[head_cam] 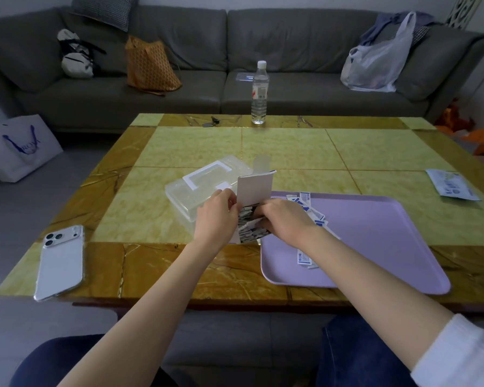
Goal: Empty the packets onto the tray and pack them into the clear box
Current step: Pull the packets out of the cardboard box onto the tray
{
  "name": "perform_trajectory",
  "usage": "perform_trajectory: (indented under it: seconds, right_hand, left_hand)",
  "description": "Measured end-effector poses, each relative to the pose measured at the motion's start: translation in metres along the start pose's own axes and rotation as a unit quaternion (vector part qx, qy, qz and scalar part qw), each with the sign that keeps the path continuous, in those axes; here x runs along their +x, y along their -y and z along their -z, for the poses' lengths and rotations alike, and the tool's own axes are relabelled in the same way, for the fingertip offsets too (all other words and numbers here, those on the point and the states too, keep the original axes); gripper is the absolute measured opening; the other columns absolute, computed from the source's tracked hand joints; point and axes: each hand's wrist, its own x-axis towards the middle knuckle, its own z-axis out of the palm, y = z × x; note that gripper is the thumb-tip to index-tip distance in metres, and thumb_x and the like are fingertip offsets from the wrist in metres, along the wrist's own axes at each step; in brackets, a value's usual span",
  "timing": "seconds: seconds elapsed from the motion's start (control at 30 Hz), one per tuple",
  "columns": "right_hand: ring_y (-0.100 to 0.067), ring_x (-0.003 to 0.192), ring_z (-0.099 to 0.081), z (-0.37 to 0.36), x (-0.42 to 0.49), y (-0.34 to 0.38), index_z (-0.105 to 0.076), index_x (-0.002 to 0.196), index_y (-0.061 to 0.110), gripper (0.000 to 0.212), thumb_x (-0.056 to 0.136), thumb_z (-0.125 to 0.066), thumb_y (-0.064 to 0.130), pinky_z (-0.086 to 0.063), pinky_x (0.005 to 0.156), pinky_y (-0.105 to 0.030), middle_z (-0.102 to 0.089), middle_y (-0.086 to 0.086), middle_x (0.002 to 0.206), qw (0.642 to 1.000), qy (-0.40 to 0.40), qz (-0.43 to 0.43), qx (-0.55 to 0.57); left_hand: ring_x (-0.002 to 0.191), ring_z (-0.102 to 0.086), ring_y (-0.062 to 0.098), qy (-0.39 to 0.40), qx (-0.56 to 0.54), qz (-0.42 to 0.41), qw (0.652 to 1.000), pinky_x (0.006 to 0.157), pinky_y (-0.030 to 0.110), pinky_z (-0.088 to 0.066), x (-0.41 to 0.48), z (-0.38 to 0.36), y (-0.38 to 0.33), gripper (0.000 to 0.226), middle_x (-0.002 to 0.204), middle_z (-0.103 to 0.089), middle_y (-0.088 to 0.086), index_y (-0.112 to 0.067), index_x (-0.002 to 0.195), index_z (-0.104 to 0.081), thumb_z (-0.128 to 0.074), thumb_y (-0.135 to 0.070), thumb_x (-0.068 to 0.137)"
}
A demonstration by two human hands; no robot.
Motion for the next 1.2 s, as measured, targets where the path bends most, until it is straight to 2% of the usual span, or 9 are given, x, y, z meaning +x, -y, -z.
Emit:
perform_trajectory:
  seconds: [0.17,0.33,0.4,0.47,0.57,0.63,0.73,0.9,1.2]
  right_hand:
    - [-0.026,0.098,-0.06,-0.001,0.003,-0.004,-0.066,0.103,0.016,0.019,0.09,-0.053,0.018,-0.042,0.069,-0.032,-0.065,-0.003,0.103,0.999,-0.036,0.003,-0.032]
    - [-0.026,0.09,-0.062,0.016,-0.004,-0.018,-0.071,0.104,0.022,0.02,0.091,-0.058,0.029,-0.038,0.067,-0.031,-0.068,-0.004,0.1,0.991,-0.084,-0.069,0.074]
    - [-0.025,0.081,-0.06,0.024,-0.006,-0.025,-0.071,0.099,0.013,0.022,0.092,-0.058,0.029,-0.035,0.061,-0.028,-0.067,-0.007,0.094,0.987,-0.108,-0.095,0.077]
    - [-0.026,0.071,-0.054,0.031,-0.008,-0.033,-0.063,0.089,0.002,0.026,0.093,-0.057,0.027,-0.034,0.056,-0.03,-0.063,-0.01,0.085,0.98,-0.133,-0.123,0.083]
    - [-0.022,0.067,-0.044,0.042,-0.015,-0.043,-0.047,0.079,0.008,0.022,0.095,-0.053,0.022,-0.029,0.056,-0.029,-0.046,-0.003,0.075,0.966,-0.159,-0.174,0.11]
    - [-0.021,0.071,-0.041,0.048,-0.021,-0.052,-0.048,0.083,0.007,0.017,0.096,-0.051,0.019,-0.029,0.064,-0.029,-0.041,-0.002,0.078,0.959,-0.163,-0.209,0.1]
    - [-0.028,0.078,-0.049,0.047,-0.033,-0.069,-0.057,0.093,-0.002,0.016,0.094,-0.054,0.013,-0.029,0.066,-0.029,-0.055,-0.013,0.089,0.955,-0.146,-0.251,0.062]
    - [-0.034,0.087,-0.061,0.036,-0.046,-0.081,-0.064,0.095,0.01,0.012,0.085,-0.06,0.014,-0.041,0.064,-0.033,-0.069,-0.013,0.094,0.955,-0.131,-0.267,0.015]
    - [-0.032,0.098,-0.057,0.049,-0.055,-0.089,-0.063,0.103,0.012,0.016,0.093,-0.05,0.011,-0.031,0.064,-0.03,-0.065,-0.011,0.105,0.934,-0.161,-0.301,-0.102]
  left_hand:
    - [0.083,-0.057,0.026,0.004,0.032,-0.003,0.999,0.068,0.036,-0.045,0.003,0.005,0.0,0.013,0.093,-0.06,0.006,-0.009,0.092,-0.06,-0.054,-0.021,0.091]
    - [0.08,-0.057,0.025,0.001,0.012,0.011,1.0,0.067,0.038,-0.048,0.006,0.007,0.004,0.01,0.09,-0.061,0.005,-0.009,0.089,-0.059,-0.054,-0.018,0.09]
    - [0.079,-0.056,0.023,-0.003,0.011,0.013,1.0,0.064,0.035,-0.045,0.007,0.007,0.003,0.011,0.088,-0.06,0.003,-0.01,0.089,-0.059,-0.054,-0.021,0.091]
    - [0.079,-0.056,0.022,-0.008,0.016,0.011,1.0,0.062,0.034,-0.044,0.009,0.005,0.002,0.012,0.088,-0.06,0.002,-0.011,0.088,-0.059,-0.054,-0.022,0.091]
    - [0.08,-0.057,0.024,-0.014,0.026,0.009,1.0,0.063,0.033,-0.042,0.012,0.002,-0.003,0.012,0.09,-0.061,0.004,-0.01,0.088,-0.058,-0.053,-0.021,0.091]
    - [0.081,-0.057,0.024,-0.019,0.035,0.009,0.999,0.062,0.031,-0.04,0.015,0.0,-0.007,0.013,0.092,-0.062,0.004,-0.01,0.09,-0.059,-0.053,-0.021,0.091]
    - [0.083,-0.058,0.026,-0.015,0.042,0.003,0.999,0.063,0.031,-0.038,0.019,-0.003,-0.016,0.013,0.093,-0.063,0.006,-0.01,0.09,-0.059,-0.052,-0.021,0.091]
    - [0.085,-0.057,0.026,-0.008,0.035,-0.013,0.999,0.069,0.034,-0.041,0.018,-0.011,-0.027,0.011,0.093,-0.063,0.006,-0.011,0.086,-0.059,-0.052,-0.02,0.09]
    - [0.084,-0.057,0.026,-0.004,0.03,-0.027,0.999,0.074,0.038,-0.045,0.015,-0.016,-0.032,0.012,0.09,-0.062,0.004,-0.011,0.085,-0.059,-0.053,-0.02,0.089]
